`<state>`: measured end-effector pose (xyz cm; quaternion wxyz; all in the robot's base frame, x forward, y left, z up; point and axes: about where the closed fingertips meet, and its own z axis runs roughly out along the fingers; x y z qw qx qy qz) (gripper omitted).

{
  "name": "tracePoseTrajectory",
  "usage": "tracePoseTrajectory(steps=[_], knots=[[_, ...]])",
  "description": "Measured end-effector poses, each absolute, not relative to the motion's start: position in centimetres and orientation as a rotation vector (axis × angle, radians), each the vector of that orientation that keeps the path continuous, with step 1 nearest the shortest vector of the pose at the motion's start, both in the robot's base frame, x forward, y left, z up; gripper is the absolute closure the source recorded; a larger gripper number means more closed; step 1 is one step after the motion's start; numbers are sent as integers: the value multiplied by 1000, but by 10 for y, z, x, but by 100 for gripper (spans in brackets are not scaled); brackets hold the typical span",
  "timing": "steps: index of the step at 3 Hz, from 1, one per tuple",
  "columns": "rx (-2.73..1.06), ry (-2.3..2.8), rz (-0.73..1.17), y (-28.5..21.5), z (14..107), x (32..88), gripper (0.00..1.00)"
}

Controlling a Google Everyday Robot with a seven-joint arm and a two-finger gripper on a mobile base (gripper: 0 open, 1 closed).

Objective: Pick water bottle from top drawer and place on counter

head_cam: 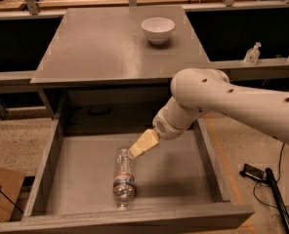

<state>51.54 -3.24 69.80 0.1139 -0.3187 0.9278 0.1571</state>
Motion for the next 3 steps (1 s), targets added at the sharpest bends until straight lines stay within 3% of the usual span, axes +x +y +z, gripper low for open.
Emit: tracePoseTrajectory(steps=[3], knots=[[-946,2816,624,54,652,455,0]])
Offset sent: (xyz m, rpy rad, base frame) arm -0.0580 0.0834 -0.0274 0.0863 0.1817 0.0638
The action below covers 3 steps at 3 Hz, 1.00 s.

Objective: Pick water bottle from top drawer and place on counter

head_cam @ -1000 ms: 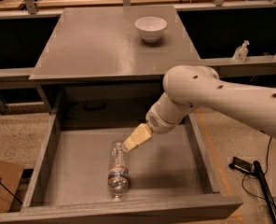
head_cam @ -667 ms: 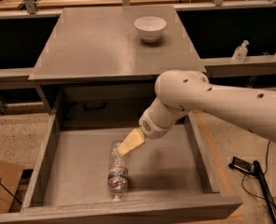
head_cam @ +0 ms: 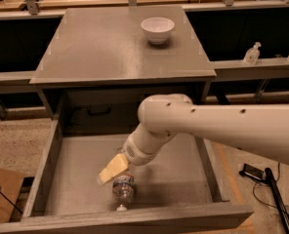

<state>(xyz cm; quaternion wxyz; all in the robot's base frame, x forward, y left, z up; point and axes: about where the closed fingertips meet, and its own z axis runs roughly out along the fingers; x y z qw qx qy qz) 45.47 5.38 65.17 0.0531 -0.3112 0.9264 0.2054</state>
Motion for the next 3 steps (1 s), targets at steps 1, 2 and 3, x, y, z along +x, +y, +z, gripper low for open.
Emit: tracePoseTrajectory(steps=[1,2,3], knots=[[-845,2843,606,72,620,443,0],[-816,2853,535,80,595,438,17],[-816,2853,535,80,601,438,41]])
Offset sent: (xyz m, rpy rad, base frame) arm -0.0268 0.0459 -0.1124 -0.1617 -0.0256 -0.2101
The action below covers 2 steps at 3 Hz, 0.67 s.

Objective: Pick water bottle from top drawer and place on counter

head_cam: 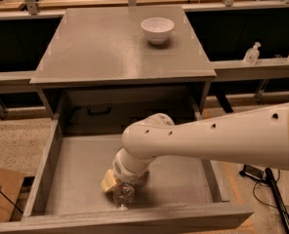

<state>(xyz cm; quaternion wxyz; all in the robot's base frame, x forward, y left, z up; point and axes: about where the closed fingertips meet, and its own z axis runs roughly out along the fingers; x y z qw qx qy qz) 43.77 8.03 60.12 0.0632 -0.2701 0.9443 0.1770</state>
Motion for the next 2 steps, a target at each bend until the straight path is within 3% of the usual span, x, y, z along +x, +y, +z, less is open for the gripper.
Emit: tracePoseTrajectory(steps=[2], knots=[[-816,2853,535,80,608,438,87]])
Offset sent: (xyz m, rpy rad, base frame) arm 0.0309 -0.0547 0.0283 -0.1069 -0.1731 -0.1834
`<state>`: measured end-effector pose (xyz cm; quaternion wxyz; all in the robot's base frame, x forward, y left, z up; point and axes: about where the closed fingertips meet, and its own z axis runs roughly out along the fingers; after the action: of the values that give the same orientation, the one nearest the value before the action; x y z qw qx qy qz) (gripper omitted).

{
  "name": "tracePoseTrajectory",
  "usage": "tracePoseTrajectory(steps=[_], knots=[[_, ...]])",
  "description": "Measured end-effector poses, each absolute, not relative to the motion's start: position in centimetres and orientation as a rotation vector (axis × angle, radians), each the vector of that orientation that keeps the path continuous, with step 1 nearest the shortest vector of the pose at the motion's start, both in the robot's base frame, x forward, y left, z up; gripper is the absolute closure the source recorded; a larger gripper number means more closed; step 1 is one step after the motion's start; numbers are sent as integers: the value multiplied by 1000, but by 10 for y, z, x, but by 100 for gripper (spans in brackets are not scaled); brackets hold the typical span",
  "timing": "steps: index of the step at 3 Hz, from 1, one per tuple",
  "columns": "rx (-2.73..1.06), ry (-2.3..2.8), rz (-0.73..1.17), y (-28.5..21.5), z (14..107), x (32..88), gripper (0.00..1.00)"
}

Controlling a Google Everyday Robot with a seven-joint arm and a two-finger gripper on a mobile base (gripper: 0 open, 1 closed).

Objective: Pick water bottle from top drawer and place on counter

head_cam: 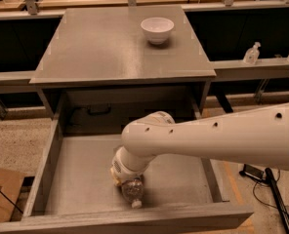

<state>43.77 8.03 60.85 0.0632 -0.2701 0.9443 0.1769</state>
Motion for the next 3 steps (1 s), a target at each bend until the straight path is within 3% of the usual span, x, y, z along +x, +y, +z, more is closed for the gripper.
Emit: tracePoseTrajectory(steps=[1,3], knots=[[-816,2853,535,80,611,438,100],[-920,2790,643,57,642,456,100]])
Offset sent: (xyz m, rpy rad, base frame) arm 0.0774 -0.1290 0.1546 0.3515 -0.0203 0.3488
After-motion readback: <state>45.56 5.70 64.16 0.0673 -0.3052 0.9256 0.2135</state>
